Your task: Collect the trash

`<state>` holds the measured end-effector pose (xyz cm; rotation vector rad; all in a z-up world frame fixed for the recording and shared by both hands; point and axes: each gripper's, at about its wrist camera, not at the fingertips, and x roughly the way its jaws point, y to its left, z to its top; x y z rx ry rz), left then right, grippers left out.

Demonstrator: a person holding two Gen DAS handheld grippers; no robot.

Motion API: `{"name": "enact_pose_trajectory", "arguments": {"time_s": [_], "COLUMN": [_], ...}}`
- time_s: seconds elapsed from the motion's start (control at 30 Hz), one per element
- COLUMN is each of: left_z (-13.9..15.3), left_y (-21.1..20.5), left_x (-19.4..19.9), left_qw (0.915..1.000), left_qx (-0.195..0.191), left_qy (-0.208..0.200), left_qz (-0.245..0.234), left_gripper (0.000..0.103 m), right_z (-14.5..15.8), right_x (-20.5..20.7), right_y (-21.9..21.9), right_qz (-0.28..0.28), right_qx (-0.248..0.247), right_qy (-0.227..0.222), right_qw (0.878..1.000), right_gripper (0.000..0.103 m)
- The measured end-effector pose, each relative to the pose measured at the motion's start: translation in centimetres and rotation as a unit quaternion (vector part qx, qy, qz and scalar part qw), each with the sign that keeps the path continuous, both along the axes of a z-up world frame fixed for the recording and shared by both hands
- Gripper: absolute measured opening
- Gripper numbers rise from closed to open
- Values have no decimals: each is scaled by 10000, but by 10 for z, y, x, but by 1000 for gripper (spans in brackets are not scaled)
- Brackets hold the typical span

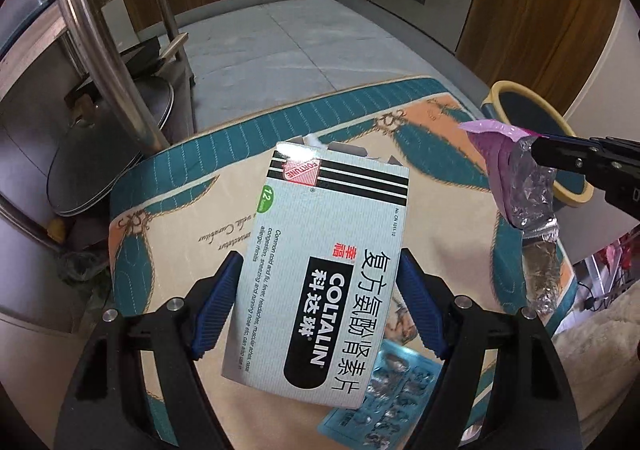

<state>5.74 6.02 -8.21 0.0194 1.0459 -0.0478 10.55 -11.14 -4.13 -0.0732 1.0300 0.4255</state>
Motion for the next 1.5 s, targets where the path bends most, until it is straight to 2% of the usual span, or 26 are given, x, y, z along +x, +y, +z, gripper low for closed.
{"name": "enact_pose_trajectory", "arguments": {"time_s": [0.33, 0.63, 0.93, 1.2, 1.5], "left_z": [16, 20, 24, 19, 23], "left_y": [-33, -70, -108, -136, -175], "left_x": [13, 27, 42, 50, 59], "left_qw": [9990, 9977, 9961, 9952, 9918], "left_qx": [28, 31, -139, -127, -328], "left_qy": [-325, -414, -446, -407, -515], "left_qz": [-315, -532, -748, -876, -1120], "left_gripper": [76, 76, 76, 76, 76], "right_z": [7, 13, 29, 25, 32], "right_x": [11, 19, 29, 38, 41], "right_y": [-37, -80, -132, -181, -206], "right_qz": [-375, -768, -1204, -1642, -1687], "right_qx": [76, 274, 326, 743, 443], "right_qy": [-138, -208, -539, -308, -622], "right_qw": [9992, 9965, 9907, 9831, 9827], "right_gripper": [6, 6, 6, 6, 6]}}
